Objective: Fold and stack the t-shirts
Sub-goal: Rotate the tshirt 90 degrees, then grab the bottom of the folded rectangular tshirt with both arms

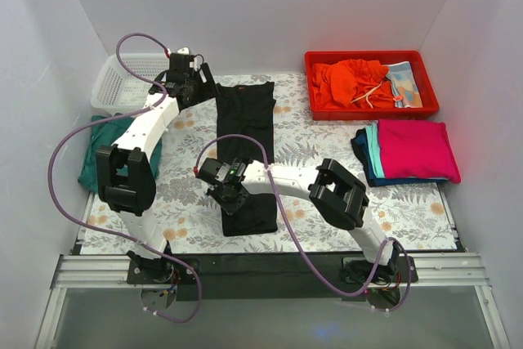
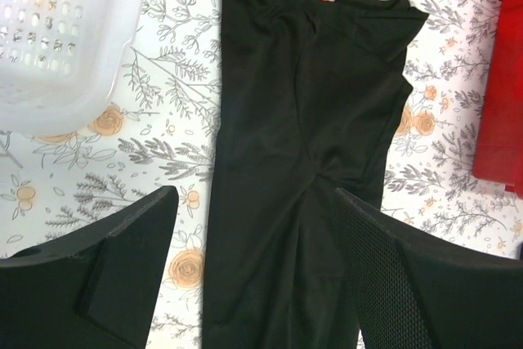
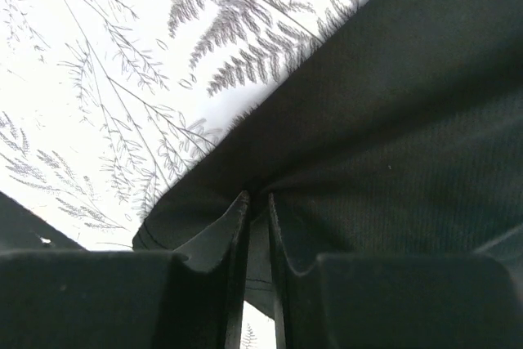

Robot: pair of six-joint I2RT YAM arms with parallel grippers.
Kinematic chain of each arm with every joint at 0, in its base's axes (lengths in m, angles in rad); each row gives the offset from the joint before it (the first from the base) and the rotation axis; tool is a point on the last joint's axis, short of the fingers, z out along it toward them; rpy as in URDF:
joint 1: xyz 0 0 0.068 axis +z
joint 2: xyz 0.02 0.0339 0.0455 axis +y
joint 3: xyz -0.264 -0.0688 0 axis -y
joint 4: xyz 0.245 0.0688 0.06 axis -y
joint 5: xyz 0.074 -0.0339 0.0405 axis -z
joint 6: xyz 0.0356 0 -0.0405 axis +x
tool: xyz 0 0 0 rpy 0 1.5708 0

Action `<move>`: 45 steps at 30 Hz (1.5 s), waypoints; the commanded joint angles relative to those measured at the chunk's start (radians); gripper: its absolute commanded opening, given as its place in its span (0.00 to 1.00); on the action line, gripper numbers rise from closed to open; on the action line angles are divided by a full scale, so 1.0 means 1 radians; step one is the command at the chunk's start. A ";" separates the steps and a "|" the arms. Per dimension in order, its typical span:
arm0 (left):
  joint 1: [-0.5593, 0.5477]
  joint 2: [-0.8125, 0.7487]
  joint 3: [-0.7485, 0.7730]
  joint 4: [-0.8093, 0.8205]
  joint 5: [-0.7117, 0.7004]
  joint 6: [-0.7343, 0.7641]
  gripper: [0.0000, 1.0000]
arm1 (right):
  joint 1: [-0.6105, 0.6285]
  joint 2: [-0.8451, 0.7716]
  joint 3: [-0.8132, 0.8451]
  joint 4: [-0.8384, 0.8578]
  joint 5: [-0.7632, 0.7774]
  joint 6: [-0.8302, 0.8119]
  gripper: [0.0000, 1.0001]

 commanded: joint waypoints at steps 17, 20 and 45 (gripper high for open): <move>-0.234 -0.571 -0.661 -0.271 -0.058 -0.485 0.75 | -0.162 -0.660 -0.566 -0.019 0.191 0.244 0.49; -0.304 -0.710 -0.783 -0.272 -0.041 -0.618 0.75 | -0.210 -0.697 -0.627 0.030 0.155 0.238 0.55; -0.788 -0.596 -0.992 -0.285 -0.187 -1.129 0.37 | -0.278 -0.732 -0.880 0.372 -0.171 0.226 0.62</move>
